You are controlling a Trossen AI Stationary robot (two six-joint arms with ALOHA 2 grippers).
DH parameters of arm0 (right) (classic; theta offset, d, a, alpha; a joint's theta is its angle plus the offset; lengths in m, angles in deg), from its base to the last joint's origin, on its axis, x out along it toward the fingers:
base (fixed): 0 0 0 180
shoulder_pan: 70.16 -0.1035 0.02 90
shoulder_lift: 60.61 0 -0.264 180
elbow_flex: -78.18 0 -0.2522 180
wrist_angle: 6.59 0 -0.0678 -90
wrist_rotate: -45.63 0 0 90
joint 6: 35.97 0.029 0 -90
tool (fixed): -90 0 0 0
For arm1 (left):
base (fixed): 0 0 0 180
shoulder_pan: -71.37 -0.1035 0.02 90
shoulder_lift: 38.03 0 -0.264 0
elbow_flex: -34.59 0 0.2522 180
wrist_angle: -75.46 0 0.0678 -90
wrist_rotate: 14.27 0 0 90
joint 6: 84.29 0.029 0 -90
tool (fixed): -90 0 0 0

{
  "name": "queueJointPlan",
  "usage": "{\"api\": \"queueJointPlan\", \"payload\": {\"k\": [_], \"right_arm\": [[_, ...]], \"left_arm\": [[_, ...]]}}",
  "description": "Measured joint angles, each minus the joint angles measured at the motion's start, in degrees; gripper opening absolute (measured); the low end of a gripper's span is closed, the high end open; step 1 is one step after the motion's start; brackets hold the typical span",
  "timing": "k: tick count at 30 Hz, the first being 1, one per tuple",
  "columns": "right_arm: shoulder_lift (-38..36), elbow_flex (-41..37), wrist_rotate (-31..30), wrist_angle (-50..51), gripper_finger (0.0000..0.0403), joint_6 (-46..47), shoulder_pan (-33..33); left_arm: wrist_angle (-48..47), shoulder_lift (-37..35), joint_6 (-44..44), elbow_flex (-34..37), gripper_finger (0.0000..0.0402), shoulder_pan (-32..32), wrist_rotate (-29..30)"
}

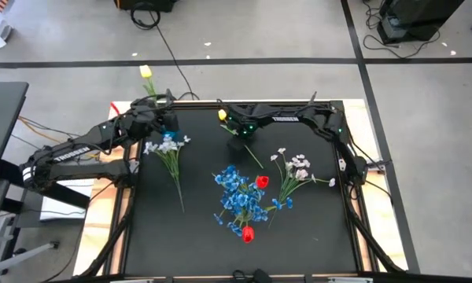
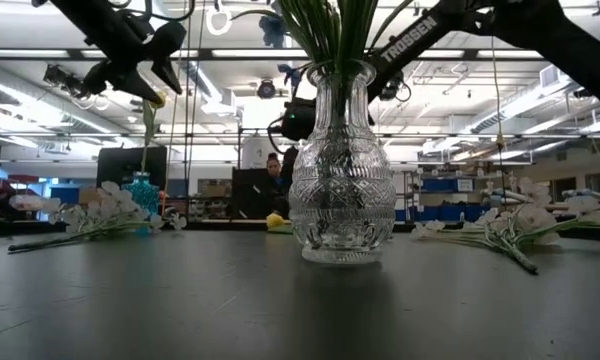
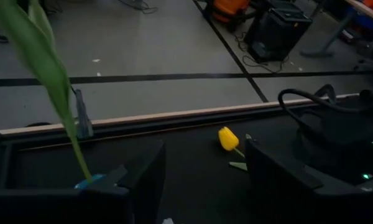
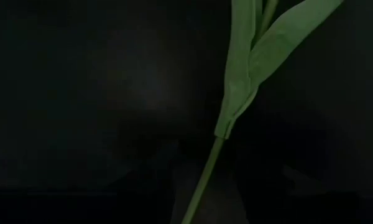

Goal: Sort flowers into vase by color
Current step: Put the yellow flower into the blue vase

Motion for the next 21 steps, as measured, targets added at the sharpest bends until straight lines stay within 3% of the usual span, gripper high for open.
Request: {"api": "queueJointPlan", "payload": {"k": [9, 21], "right_arm": [[-1.1, -0.2, -1.4, 1.1, 0.0148, 1.7, -0.1], [1.7, -0.4, -3.2, 4.5, 0.0044, -0.3, -1.3]], "left_arm": [[0.3, 1.6, -0.1, 0.0, 0.0223, 1.9, 0.0], [0.2, 1.6, 1.7, 0.0, 0.0223, 0.9, 0.5]]}}
